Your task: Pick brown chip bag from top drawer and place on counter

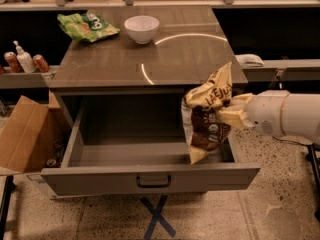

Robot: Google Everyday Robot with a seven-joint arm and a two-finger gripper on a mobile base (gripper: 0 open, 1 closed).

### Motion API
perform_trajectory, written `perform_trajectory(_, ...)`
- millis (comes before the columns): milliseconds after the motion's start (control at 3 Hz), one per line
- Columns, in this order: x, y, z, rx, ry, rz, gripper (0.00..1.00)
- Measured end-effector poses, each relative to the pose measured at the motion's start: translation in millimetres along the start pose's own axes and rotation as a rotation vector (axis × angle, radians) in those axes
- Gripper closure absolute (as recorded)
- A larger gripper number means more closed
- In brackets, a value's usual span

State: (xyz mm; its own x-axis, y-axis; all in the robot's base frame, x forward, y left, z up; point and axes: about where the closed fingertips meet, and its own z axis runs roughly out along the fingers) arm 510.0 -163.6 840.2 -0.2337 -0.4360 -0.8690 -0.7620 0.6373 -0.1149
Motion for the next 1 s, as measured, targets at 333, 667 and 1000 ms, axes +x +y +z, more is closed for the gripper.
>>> perform_trajectory(333, -18.4, -26.3, -22.2, 0.032, -0.025, -0.039, 1.00)
perform_trajectory(667, -33.4, -36.9, -21.3, 0.035, -0.036, -0.058, 1.00)
perform_trajectory(1000, -80.1, -64.2, -23.8, 0.052, -0.056, -0.122, 1.00)
